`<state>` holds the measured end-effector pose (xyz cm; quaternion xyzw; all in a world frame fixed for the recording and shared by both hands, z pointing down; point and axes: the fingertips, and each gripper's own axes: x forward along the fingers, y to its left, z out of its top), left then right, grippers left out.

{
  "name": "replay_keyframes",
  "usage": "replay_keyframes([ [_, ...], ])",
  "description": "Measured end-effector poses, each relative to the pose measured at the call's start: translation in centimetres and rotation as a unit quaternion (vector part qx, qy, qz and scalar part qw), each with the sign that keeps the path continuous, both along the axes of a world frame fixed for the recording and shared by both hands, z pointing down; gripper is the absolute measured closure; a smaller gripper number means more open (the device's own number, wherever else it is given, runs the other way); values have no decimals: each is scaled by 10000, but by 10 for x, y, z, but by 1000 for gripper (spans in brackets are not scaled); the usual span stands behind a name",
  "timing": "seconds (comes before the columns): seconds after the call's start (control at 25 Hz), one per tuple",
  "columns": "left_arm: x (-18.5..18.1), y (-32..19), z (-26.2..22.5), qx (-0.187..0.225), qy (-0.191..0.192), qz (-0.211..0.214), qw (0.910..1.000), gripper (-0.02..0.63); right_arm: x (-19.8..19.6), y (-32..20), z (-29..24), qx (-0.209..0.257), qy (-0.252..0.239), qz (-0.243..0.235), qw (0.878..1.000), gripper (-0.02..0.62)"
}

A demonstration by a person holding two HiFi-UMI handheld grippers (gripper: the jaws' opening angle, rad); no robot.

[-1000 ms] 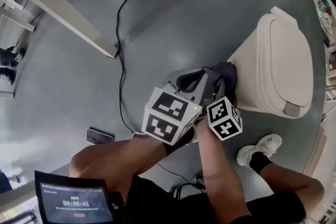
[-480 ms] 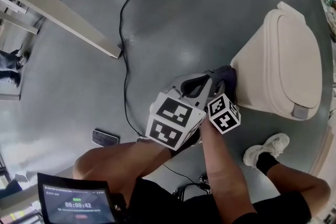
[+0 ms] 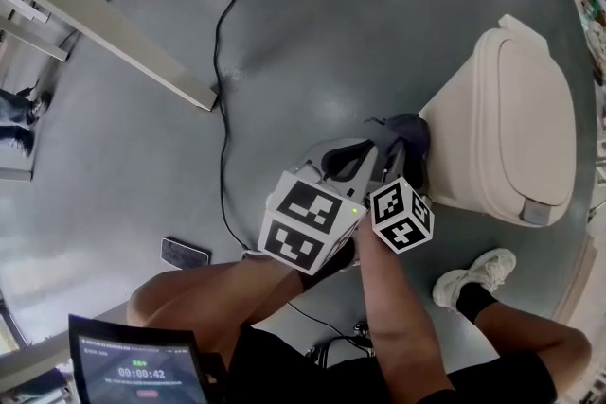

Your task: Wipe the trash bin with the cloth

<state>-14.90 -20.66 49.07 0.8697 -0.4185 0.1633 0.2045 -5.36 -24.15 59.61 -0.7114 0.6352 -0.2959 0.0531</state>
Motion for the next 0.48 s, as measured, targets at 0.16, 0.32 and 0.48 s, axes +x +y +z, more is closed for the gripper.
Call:
replay_keyframes([
  [0.16,-21,-16,-17,126,142,-259,9995,609,-9,-15,-59,702,-28,-60,9975,503],
  [0.32,-48,-33,-29,274,223,-669,9971,609,-8,-27,-109,1252,-152,-2,9920,503],
  [0.48,-48,-35,-32,317,243,-662,9970,609,-2,-40,-128,1286,-288,260,9909,503],
])
